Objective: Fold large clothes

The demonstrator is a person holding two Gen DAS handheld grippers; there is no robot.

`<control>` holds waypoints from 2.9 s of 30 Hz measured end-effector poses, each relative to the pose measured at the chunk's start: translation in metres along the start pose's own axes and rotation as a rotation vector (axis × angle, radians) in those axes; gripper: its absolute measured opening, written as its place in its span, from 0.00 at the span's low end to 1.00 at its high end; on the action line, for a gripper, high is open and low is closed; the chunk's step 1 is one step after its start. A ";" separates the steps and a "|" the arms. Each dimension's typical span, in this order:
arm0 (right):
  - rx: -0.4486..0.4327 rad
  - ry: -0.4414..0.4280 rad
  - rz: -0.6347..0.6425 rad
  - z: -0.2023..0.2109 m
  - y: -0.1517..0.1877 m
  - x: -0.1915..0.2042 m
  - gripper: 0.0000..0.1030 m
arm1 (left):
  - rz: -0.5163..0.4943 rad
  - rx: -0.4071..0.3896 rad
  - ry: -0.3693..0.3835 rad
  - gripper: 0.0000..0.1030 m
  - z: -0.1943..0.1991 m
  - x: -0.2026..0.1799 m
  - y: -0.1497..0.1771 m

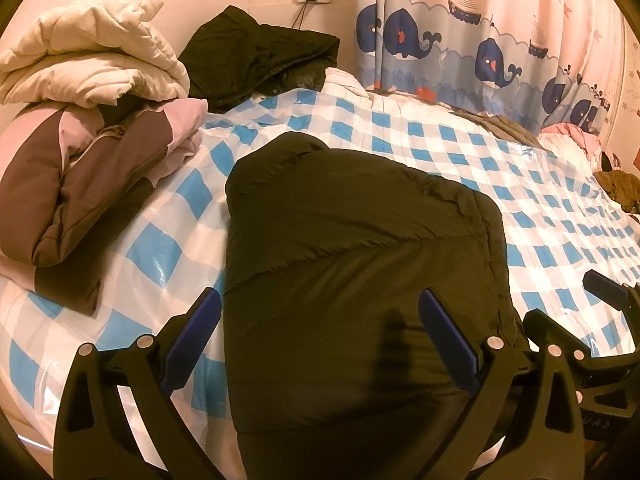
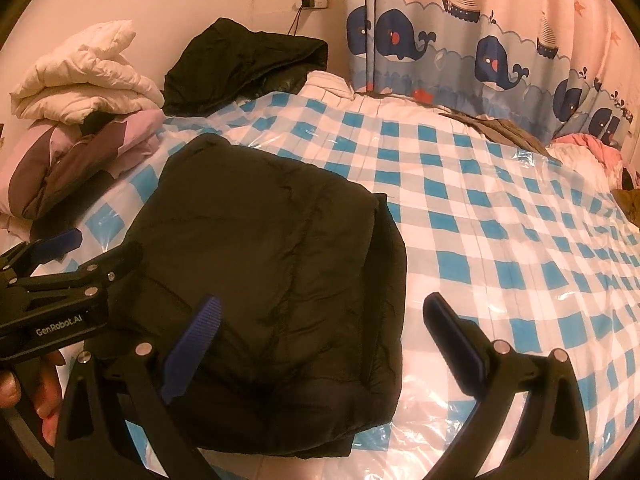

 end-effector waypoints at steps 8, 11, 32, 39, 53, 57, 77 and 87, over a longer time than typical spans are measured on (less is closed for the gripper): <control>0.019 -0.018 0.010 -0.002 0.002 -0.005 0.95 | 0.001 0.000 0.000 0.92 0.000 0.000 0.000; 0.022 -0.020 0.011 -0.001 0.003 -0.006 0.95 | 0.000 0.003 0.000 0.92 -0.001 0.001 0.000; 0.033 -0.023 0.014 0.002 0.005 -0.009 0.95 | -0.011 0.053 0.004 0.92 -0.002 -0.010 0.009; 0.035 -0.022 0.010 0.002 0.006 -0.010 0.95 | -0.006 0.059 0.008 0.92 -0.003 -0.009 0.010; 0.064 -0.029 0.017 0.007 0.018 -0.016 0.95 | -0.004 0.062 0.010 0.92 -0.004 -0.007 0.009; 0.066 -0.034 0.018 0.011 0.020 -0.019 0.95 | -0.004 0.063 0.010 0.92 -0.004 -0.007 0.009; 0.078 -0.042 0.067 0.029 0.019 -0.010 0.95 | 0.018 0.063 0.012 0.92 0.014 -0.003 0.018; 0.084 -0.050 0.070 0.026 0.016 -0.009 0.95 | 0.008 0.063 0.001 0.92 0.014 0.005 0.010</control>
Point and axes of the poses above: each gripper's, at about its wrist camera, not at the fingertips, and z roughly against the way its jaws point, x to its left, y to its underside, the point moved 2 cm from there along -z, roughly the way its jaws point, and after that the axes turned 10 degrees about -y, right-handed, at the moved point
